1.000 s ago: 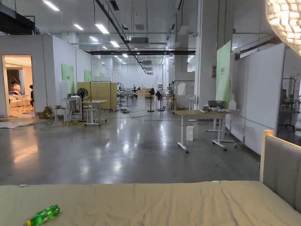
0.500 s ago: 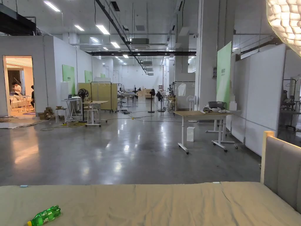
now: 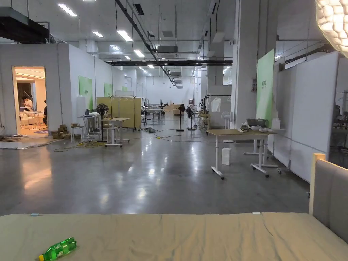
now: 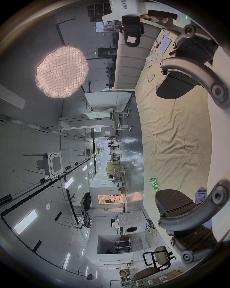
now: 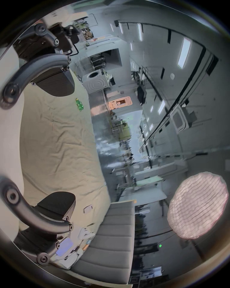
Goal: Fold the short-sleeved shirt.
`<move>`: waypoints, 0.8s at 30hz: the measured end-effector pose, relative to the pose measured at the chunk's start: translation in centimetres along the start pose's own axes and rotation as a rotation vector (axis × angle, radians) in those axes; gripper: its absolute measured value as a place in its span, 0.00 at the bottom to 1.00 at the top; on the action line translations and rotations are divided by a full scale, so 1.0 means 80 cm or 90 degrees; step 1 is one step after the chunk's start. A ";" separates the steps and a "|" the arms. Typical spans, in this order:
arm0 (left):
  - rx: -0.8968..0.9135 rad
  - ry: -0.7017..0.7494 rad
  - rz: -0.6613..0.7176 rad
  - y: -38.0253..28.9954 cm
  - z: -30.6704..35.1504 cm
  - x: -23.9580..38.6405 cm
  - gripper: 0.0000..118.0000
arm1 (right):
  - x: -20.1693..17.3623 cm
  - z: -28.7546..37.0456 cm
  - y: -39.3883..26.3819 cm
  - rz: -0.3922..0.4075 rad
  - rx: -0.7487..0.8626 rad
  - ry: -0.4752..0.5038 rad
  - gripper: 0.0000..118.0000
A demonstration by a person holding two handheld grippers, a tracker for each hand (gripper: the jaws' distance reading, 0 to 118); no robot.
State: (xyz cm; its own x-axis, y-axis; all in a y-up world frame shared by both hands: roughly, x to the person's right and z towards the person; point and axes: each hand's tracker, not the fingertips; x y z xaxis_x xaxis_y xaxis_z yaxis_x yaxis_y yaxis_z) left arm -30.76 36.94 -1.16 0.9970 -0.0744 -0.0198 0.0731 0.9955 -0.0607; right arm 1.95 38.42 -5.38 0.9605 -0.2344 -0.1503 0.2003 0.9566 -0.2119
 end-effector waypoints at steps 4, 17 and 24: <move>-0.010 0.002 0.009 -0.003 -0.001 -0.003 0.98 | -0.003 0.006 0.009 -0.054 -0.011 -0.012 1.00; -0.004 -0.007 0.017 -0.001 -0.001 -0.005 0.98 | 0.003 0.021 0.018 -0.156 -0.015 -0.052 1.00; -0.008 -0.012 0.001 -0.003 -0.001 0.000 0.98 | 0.010 0.023 0.031 -0.195 -0.030 0.015 1.00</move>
State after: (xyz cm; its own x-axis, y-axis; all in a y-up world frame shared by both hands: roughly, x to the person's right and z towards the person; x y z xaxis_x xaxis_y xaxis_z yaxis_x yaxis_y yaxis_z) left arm -30.81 36.73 -1.20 0.9974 -0.0714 -0.0015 0.0711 0.9948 -0.0734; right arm 3.59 40.92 -4.25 0.8519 -0.5150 -0.0952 0.4700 0.8320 -0.2949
